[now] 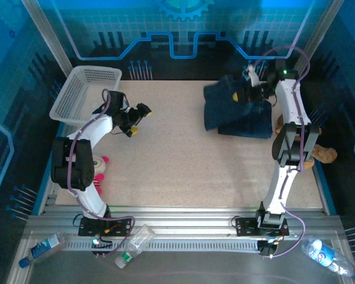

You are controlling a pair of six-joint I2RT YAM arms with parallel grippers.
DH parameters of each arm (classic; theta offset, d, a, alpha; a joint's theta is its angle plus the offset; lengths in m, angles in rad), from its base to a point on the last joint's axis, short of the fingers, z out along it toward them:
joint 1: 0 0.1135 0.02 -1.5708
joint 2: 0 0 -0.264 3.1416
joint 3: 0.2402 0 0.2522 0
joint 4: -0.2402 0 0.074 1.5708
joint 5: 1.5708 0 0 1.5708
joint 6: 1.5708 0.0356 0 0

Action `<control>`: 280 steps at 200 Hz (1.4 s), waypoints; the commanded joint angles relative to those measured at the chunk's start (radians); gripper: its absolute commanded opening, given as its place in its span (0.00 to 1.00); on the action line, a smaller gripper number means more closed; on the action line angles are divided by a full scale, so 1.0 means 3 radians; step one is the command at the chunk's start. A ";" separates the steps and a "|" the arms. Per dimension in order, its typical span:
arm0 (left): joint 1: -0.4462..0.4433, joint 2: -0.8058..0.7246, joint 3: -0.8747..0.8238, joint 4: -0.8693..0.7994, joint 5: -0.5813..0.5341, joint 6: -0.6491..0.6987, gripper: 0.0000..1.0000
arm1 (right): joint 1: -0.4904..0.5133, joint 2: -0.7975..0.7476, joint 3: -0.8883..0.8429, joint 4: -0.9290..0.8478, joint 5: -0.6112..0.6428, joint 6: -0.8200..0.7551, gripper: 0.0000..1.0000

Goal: Fold and stack the skirts

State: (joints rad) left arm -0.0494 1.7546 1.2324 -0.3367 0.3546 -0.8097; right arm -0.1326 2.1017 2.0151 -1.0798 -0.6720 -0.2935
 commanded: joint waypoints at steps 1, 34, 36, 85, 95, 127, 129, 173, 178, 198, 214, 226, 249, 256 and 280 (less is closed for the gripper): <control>0.0011 0.0067 -0.0038 -0.0074 -0.0021 0.0070 0.99 | -0.0391 0.0057 -0.0486 0.0192 -0.0026 -0.0185 0.01; 0.0011 0.0106 0.0022 -0.0184 -0.0042 0.0136 0.99 | -0.0592 -0.0062 -0.0902 0.0561 0.0131 0.0181 0.13; 0.0011 0.0108 0.0022 -0.0186 -0.0042 0.0137 0.99 | -0.0591 -0.0084 -0.0913 0.0578 0.0125 0.0192 0.12; 0.0011 0.0092 0.0023 -0.0176 -0.0067 0.0122 0.99 | -0.0495 -0.0111 -0.0500 0.0358 -0.0196 0.0291 0.00; 0.0011 0.0087 0.0027 -0.0178 -0.0071 0.0127 0.99 | -0.0464 -0.0102 -0.0377 0.0291 -0.0213 0.0323 0.00; 0.0016 0.0074 0.0046 -0.0201 -0.0088 0.0150 0.99 | -0.0370 -0.0190 -0.0015 0.0135 -0.0230 0.0423 0.00; 0.0016 0.0075 0.0046 -0.0199 -0.0088 0.0152 0.99 | -0.0370 -0.0200 0.0008 0.0129 -0.0239 0.0420 0.00; 0.0026 0.0073 0.0026 -0.0204 -0.0088 0.0173 0.99 | -0.0492 -0.0385 0.0084 0.0055 -0.0229 0.0264 0.00; 0.0028 0.0075 0.0015 -0.0205 -0.0092 0.0173 0.99 | -0.0519 -0.0371 0.0053 0.0038 -0.0231 0.0207 0.00; 0.0032 0.0073 -0.0012 -0.0196 -0.0083 0.0177 0.99 | -0.0623 -0.0260 -0.0201 0.0023 -0.0162 -0.0043 0.00; 0.0037 0.0075 -0.0027 -0.0197 -0.0074 0.0178 0.99 | -0.0724 -0.0074 -0.0334 -0.0102 -0.0163 -0.0243 0.00; 0.0042 0.0068 -0.0037 -0.0201 -0.0076 0.0187 0.99 | -0.0757 0.0091 -0.0336 -0.0252 -0.0094 -0.0356 0.07; 0.0057 0.0069 -0.0013 -0.0232 -0.0072 0.0198 0.99 | -0.0773 0.0209 -0.0390 -0.0013 0.0645 0.0003 0.47; 0.0062 0.0065 -0.0003 -0.0252 -0.0080 0.0207 0.99 | -0.0787 0.0148 -0.0452 0.0146 0.0750 0.0152 0.52; 0.0091 -0.0009 0.0023 -0.0347 -0.0136 0.0243 0.99 | -0.0791 -0.0352 -0.0763 0.0785 0.1480 0.0924 0.66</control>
State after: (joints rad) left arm -0.0399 1.7741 1.2324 -0.3817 0.3412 -0.7731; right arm -0.3656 2.1529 1.8381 -1.0149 -0.4725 -0.2276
